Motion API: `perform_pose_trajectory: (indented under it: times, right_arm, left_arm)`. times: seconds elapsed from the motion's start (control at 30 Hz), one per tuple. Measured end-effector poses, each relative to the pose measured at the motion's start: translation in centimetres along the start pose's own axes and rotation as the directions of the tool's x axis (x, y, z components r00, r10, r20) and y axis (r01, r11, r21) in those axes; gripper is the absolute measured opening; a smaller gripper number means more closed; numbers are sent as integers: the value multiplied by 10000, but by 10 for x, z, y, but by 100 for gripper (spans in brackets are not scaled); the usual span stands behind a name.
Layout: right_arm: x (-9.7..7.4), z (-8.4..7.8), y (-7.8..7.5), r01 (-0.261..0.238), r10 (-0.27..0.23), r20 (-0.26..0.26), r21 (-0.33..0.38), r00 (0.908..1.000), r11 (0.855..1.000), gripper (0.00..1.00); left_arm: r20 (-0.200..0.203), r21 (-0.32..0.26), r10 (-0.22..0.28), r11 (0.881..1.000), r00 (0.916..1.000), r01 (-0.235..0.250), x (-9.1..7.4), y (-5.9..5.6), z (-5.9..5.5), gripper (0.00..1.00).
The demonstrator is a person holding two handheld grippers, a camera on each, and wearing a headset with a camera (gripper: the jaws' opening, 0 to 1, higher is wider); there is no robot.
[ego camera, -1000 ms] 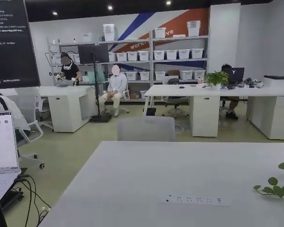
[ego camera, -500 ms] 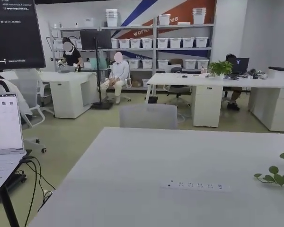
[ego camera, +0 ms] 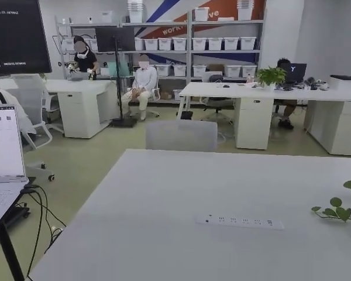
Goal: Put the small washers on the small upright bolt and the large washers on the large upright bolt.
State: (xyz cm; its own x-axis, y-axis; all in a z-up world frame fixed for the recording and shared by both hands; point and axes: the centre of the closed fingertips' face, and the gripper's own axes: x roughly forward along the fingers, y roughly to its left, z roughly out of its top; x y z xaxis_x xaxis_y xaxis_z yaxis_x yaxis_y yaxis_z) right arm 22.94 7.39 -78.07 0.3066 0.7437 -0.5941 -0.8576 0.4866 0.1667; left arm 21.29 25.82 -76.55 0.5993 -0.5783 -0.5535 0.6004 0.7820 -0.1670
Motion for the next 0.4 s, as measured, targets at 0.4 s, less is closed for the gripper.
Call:
perform_pose_trajectory:
  times: [0.4]
  right_arm:
    - [-2, -5, -4, 194, -194, -133, 48, 9997, 9998, 88]
  left_arm:
    - [-48, -30, -7, 10000, 10000, 7, -1, 0, -3, 89]
